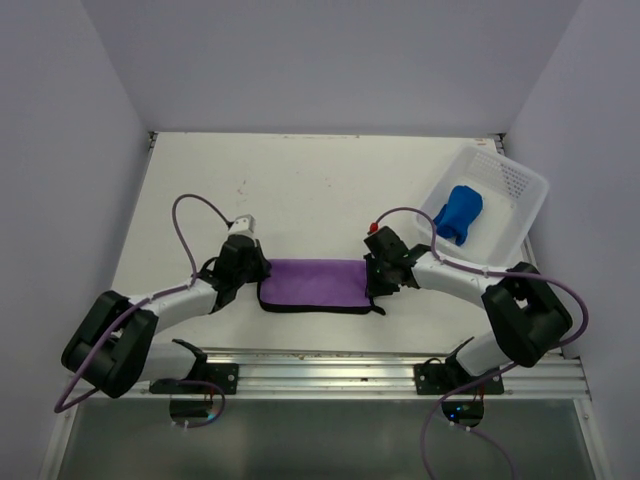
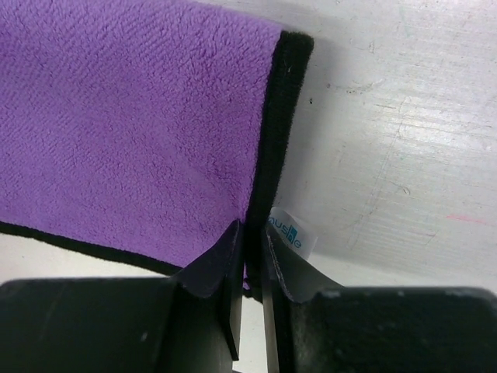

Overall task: Roll the towels
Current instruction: Fold the towel

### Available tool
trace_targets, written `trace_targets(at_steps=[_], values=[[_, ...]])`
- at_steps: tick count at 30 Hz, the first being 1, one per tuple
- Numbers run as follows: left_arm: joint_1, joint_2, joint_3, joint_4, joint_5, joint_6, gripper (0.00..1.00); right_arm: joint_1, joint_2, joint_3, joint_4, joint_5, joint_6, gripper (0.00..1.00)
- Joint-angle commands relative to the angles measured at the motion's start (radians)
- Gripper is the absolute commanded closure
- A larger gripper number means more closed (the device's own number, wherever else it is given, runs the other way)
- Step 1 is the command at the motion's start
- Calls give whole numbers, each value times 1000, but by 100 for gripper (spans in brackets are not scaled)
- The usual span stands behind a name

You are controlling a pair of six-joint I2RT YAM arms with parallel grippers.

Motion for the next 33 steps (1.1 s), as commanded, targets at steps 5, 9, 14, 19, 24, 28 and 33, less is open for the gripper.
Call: trace_targets(at_steps=[5, 9, 14, 19, 24, 28, 33], values=[[-2, -72, -5, 13, -25, 24, 100, 5, 31, -17, 34, 33, 8, 91], [-1, -89, 15, -12, -32, 28, 100, 5, 38, -23, 39, 36, 7, 98], [-1, -123, 37, -39, -32, 28, 100, 5, 28, -19, 14, 52, -4, 100], [1, -163, 38, -67, -35, 34, 100, 5, -11, -16, -32, 81, -22, 100], [2, -187, 14, -73, -50, 33, 100, 2, -46, -23, -73, 116, -38, 100], [5, -186, 9, -70, -35, 30, 100, -1, -75, -22, -111, 144, -42, 100], [5, -183, -9, -49, -9, 21, 100, -4, -141, 7, -202, 187, -54, 100]])
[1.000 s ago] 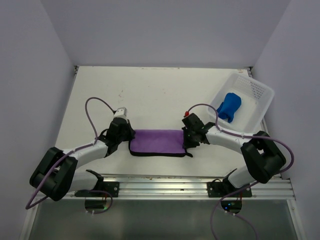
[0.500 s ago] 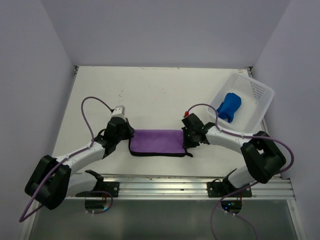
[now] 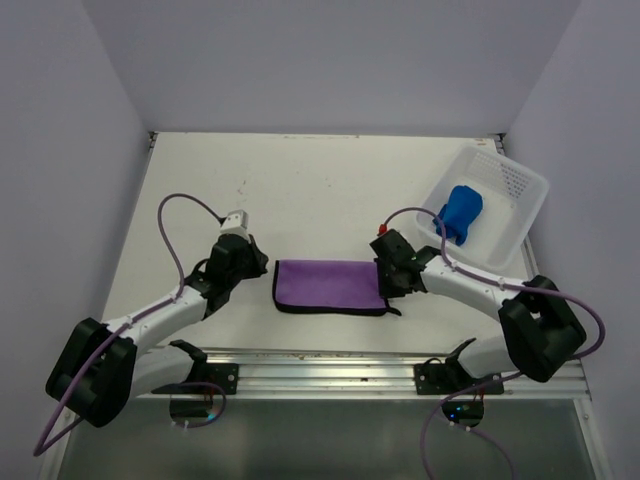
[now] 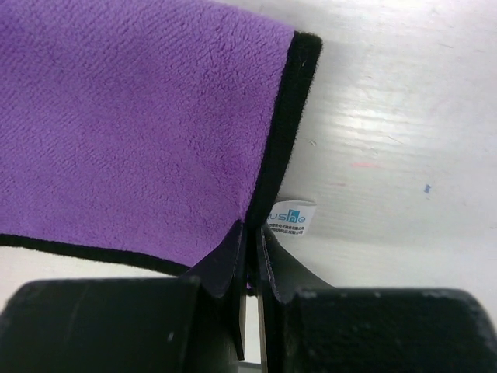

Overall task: Roll the towels
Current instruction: Fold the towel

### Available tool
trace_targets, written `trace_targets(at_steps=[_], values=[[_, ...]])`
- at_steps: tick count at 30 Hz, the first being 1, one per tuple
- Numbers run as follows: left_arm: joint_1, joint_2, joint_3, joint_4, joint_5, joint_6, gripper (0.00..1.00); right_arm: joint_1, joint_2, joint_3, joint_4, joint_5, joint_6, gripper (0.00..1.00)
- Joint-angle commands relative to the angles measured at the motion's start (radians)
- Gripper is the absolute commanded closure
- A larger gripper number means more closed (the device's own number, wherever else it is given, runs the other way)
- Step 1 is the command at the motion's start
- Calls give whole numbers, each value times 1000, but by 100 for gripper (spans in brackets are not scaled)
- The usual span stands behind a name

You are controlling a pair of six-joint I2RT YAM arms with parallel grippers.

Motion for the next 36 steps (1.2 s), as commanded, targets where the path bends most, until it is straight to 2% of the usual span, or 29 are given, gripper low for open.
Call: trace_targets(at_steps=[1, 9, 14, 18, 36], values=[[4, -8, -19, 35, 19, 8, 100, -5, -74, 29, -105, 74, -25, 100], [4, 104, -122, 202, 99, -49, 100, -2, -145, 121, -173, -23, -40, 100], [3, 143, -130, 239, 110, -64, 100, 4, -140, 198, -205, -52, -43, 100], [3, 163, -120, 264, 128, -67, 100, 12, -116, 239, -173, -156, -54, 100], [-5, 143, -156, 307, 177, -75, 100, 224, 225, 577, -182, -144, -28, 100]])
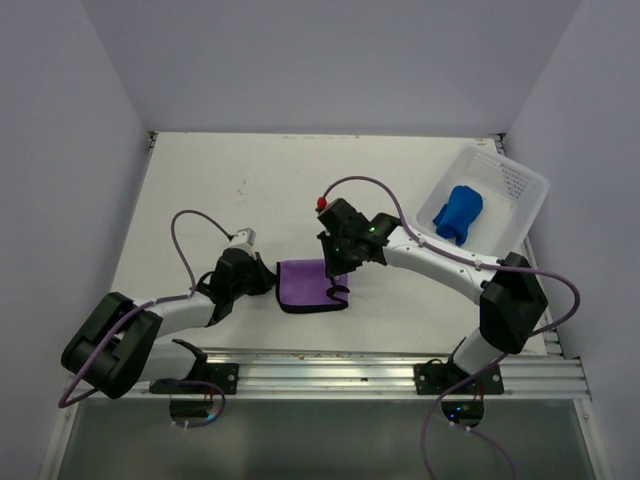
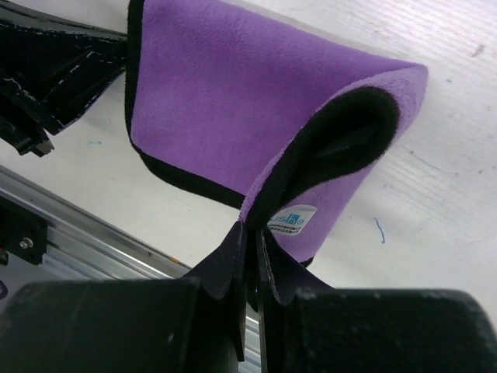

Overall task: Roll the towels
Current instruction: Fold the towel

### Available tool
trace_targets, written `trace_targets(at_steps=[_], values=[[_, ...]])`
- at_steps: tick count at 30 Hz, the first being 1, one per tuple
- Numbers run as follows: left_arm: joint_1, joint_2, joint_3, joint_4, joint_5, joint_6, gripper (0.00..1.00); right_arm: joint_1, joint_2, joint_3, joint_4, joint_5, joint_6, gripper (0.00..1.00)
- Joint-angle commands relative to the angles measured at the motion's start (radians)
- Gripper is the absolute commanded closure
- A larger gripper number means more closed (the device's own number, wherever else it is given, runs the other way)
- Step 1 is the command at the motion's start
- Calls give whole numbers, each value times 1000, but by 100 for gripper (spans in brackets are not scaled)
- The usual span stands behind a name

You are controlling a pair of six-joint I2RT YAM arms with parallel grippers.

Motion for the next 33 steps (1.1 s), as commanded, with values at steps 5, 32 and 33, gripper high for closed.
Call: trace_targets(at_steps=[5, 32, 33], values=[[-5, -21, -18, 67, 16, -4, 100, 57, 115, 141, 4, -23, 16, 100], [-5, -30, -18, 72, 47, 30, 100, 131, 424, 356, 46, -92, 81, 100], [-5, -30, -21, 72, 46, 30, 100, 132, 430, 355, 49, -92, 84, 100]])
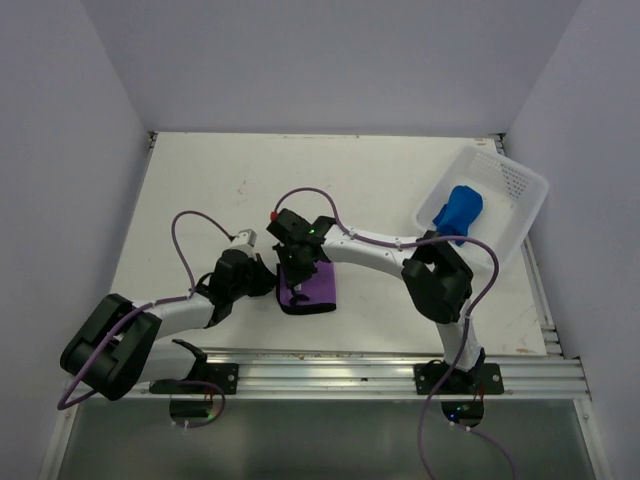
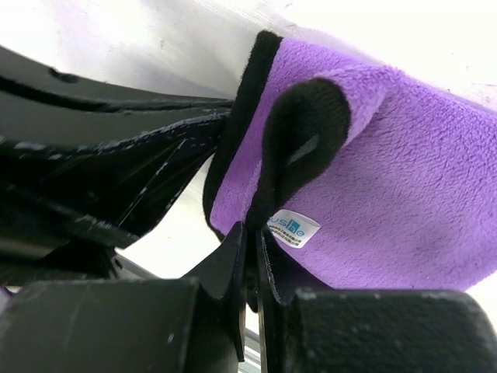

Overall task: Roll the towels
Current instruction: Fold the towel

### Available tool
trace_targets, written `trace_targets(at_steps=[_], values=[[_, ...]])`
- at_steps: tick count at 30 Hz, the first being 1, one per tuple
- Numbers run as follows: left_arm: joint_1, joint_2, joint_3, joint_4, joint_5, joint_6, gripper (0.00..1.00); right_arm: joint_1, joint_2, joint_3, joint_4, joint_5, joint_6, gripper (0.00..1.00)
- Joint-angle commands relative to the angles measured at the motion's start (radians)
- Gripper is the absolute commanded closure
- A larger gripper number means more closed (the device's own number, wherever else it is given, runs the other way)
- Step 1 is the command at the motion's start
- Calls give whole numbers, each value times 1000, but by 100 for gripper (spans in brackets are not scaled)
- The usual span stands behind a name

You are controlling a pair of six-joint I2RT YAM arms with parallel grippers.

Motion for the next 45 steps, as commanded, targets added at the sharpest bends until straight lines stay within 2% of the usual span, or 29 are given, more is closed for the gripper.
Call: trace_targets(at_steps=[1, 7, 14, 18, 29, 31, 34, 35, 38, 42, 45], values=[[-5, -20, -10, 61, 12, 20, 100, 8, 18, 36, 37, -34, 20, 100], [-5, -20, -16, 67, 20, 17, 100, 6, 60, 45, 62, -51, 38, 98], [-5, -28, -18, 67, 23, 19, 100, 6, 60, 85, 45, -56, 43, 70], [-3, -37, -26, 63, 22, 20, 100, 5, 11, 82, 28, -34, 43, 57], [-3, -118, -16, -21, -15, 39, 100, -41, -185, -42, 8, 41, 41, 52], [-3, -142, -3, -61, -35, 42, 100, -67, -228, -70, 17, 47, 41, 53], [-2, -170, 26, -130, -60, 54, 100, -116, -265, -130, 50, 43, 43, 68], [-2, -191, 36, -147, -90, 62, 100, -129, -279, -153, 62, 33, 43, 77], [1, -228, 89, -236, -145, 82, 100, -175, -285, -176, 77, 26, 35, 92], [9, -262, 197, -348, -222, 122, 100, -210, -252, -170, 77, 23, 2, 98], [12, -267, 263, -365, -218, 145, 100, -222, -221, -173, 82, 44, -15, 99]])
